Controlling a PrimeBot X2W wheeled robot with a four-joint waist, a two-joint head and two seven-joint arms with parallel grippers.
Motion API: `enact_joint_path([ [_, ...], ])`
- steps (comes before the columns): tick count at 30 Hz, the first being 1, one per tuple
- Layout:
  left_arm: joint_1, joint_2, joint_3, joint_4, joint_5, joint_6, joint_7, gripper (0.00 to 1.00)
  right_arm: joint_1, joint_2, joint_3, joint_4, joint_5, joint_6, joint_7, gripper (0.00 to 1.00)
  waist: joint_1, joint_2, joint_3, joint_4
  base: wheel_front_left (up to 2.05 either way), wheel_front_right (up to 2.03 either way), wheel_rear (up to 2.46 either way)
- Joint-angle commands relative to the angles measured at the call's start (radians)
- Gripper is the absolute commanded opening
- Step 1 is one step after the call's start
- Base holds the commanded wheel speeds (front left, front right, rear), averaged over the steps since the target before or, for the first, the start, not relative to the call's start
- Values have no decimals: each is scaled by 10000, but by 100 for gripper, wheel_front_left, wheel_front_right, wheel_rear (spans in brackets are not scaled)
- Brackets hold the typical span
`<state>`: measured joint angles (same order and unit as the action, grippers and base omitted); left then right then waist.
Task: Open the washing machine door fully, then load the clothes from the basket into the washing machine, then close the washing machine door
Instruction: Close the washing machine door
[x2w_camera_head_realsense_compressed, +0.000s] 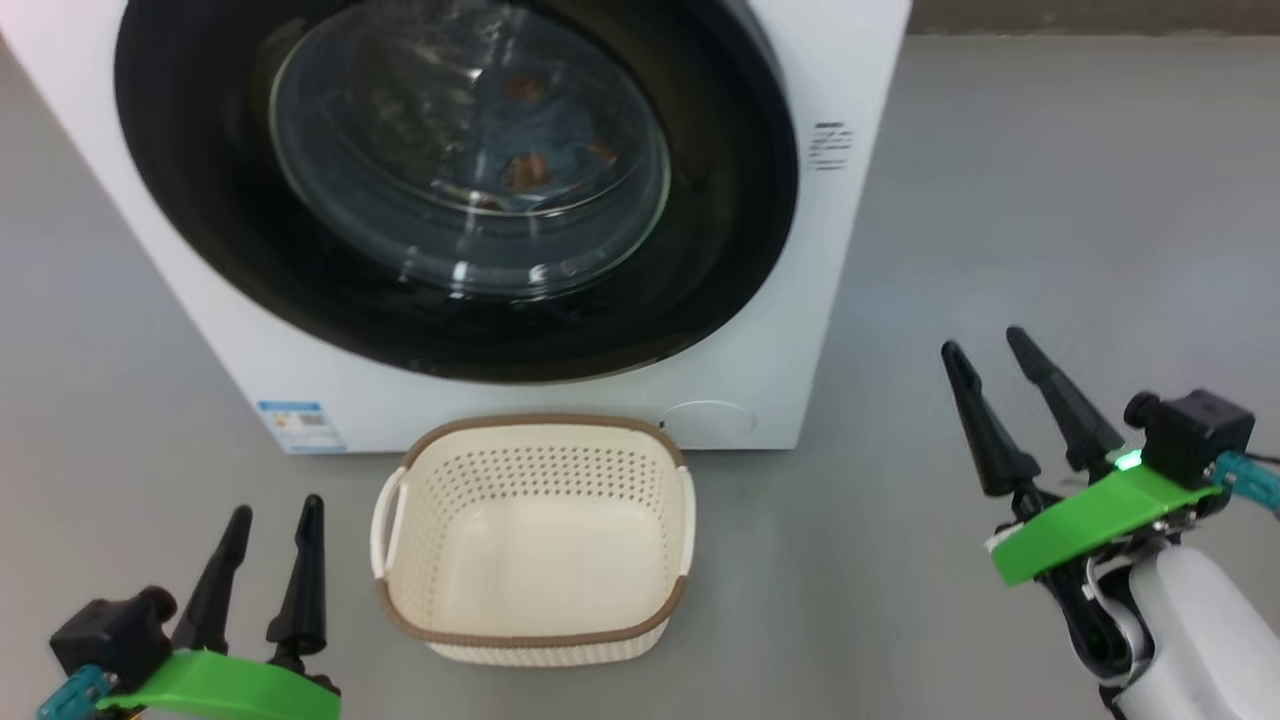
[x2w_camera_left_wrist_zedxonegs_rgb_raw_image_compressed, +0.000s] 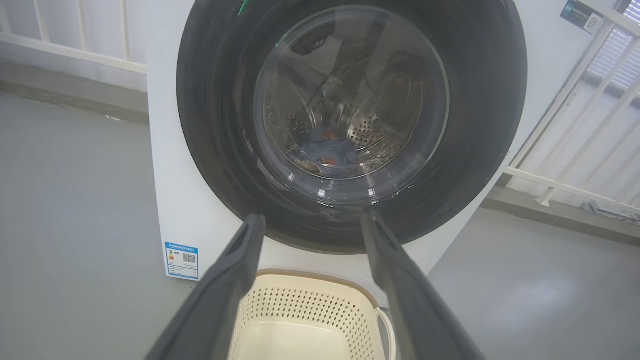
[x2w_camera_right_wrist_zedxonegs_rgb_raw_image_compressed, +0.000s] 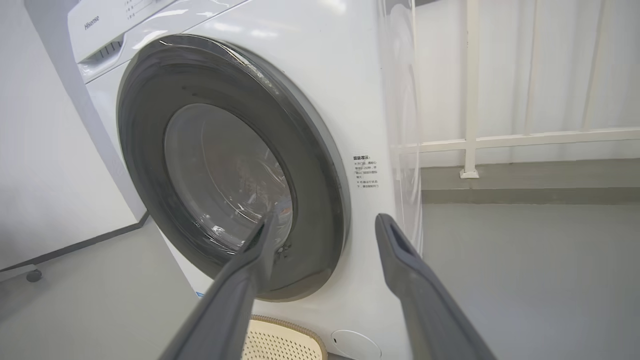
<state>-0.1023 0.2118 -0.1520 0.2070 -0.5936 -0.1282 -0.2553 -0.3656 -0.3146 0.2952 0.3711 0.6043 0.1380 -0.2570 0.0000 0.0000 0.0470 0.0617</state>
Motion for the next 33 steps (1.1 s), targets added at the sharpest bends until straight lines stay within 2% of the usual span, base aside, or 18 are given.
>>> enact_joint_path([
  [1,-114,287,439,-226,12,-23,-65,100,141,-19,102,-353,72,-73,-48,100,0,0,-475,-603,0,0,0],
  [13,105,90,531,-421,-34,-24,-65,100,1657,362,-402,-847,-137,-73,-48,100,0,0,-806,-1121,0,0,0],
  [20,267,-133,772,-810,288,-24,-65,100,2178,550,-915,-915,-463,-73,-48,100,0,0,-868,-1162,0,0,0],
  [33,350,-215,915,-466,513,-25,-65,100,2258,648,-1024,-964,-828,-73,-48,100,0,0,-856,-978,0,0,0],
])
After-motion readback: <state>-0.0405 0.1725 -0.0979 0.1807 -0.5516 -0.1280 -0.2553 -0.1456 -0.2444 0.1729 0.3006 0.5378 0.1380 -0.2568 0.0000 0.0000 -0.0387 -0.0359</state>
